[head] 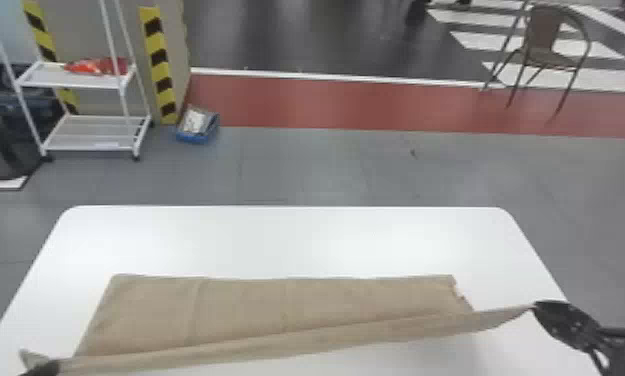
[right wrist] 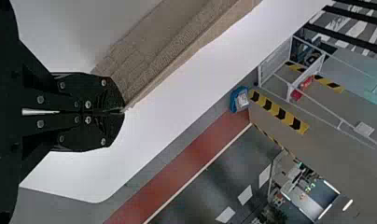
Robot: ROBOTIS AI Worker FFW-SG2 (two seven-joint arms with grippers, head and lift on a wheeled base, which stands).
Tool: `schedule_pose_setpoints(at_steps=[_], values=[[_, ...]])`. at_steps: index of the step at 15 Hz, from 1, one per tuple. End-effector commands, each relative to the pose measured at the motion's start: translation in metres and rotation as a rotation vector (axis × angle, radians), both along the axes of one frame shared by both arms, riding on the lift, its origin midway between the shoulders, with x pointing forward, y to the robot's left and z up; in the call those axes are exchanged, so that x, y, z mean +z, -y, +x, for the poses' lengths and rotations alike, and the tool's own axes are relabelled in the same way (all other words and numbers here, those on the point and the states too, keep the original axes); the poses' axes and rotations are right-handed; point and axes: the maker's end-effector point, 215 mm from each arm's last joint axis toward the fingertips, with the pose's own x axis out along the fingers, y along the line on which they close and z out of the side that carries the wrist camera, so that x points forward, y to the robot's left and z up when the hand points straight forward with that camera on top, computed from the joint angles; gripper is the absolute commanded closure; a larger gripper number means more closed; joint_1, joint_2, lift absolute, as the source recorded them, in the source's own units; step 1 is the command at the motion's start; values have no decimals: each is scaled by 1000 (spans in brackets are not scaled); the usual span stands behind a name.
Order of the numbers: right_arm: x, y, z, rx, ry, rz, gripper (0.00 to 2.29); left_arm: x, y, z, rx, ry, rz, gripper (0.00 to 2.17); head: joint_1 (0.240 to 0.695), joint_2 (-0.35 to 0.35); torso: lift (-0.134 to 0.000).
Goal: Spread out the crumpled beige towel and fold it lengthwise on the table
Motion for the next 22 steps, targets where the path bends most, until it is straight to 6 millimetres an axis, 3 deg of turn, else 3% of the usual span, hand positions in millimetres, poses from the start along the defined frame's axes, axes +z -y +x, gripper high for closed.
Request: schedule_pose_setpoints(at_steps=[1,5,10,13,22], values=[[4,6,24,-42,-6,8,1663,12,20,37,-40,30,32,1409,695,-149,0],[-15,3,55,-73,-52,23,1663,15,52,91,-91,51,73,1409,695,-185,0],[-42,2,94,-102,-113,18,1663,1,66,135,-111,25,114,1409,695,-196,0],[-56,-1,115,-117,-146,17,1663,-26,71,150,-112,-32,126,1409,695,-194,0],[-81,2,142,-155,-192,61,1663,-52,69,176,-90,-100,142,1406,695,-181,0]])
